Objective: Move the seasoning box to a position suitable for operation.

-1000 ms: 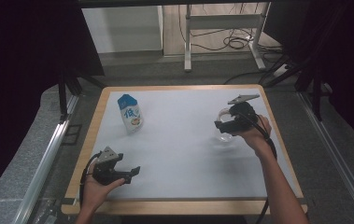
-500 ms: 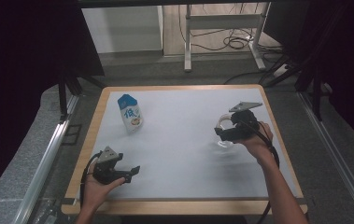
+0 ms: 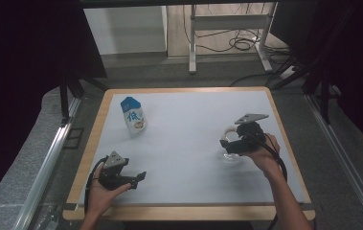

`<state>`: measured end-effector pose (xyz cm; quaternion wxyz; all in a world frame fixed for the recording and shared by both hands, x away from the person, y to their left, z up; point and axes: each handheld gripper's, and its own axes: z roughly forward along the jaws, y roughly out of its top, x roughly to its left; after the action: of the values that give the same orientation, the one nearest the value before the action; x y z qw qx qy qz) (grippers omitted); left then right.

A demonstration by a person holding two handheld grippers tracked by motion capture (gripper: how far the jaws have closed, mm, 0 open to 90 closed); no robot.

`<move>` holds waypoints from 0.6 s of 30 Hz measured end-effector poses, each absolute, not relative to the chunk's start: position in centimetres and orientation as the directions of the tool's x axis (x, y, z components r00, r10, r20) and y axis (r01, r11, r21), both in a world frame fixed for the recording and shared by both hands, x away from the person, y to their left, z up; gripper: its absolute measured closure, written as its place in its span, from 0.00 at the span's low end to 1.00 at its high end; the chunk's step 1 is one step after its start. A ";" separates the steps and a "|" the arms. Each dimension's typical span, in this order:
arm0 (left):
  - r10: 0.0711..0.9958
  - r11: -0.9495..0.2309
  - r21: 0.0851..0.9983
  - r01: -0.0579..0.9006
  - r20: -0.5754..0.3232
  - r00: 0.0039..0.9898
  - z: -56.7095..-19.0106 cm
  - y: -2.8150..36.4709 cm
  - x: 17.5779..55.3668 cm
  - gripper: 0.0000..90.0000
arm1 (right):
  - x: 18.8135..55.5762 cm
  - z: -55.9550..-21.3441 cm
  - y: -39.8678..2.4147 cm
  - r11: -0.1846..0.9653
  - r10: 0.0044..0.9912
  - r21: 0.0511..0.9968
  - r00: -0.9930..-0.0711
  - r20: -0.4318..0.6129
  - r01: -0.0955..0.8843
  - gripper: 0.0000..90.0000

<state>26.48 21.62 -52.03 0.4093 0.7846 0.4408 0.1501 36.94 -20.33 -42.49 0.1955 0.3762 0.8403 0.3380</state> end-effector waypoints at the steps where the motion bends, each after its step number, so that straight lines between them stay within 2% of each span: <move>1: 0.815 -0.276 0.774 0.570 -0.126 0.566 -52.1 21.6 26.5 0.13 | 36.9 -42.5 -20.3 0.488 0.764 0.715 -0.641 -0.074 0.500 0.13; 18: 0.813 -0.285 0.768 0.574 -0.123 0.569 -52.2 21.4 26.5 0.13 | 35.4 -43.4 -20.4 0.508 0.750 0.698 -0.658 -0.068 0.506 0.13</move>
<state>26.55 21.41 -52.22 0.4048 0.7877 0.4401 0.1480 35.42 -20.43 -43.38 0.1845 0.3699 0.8484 0.3308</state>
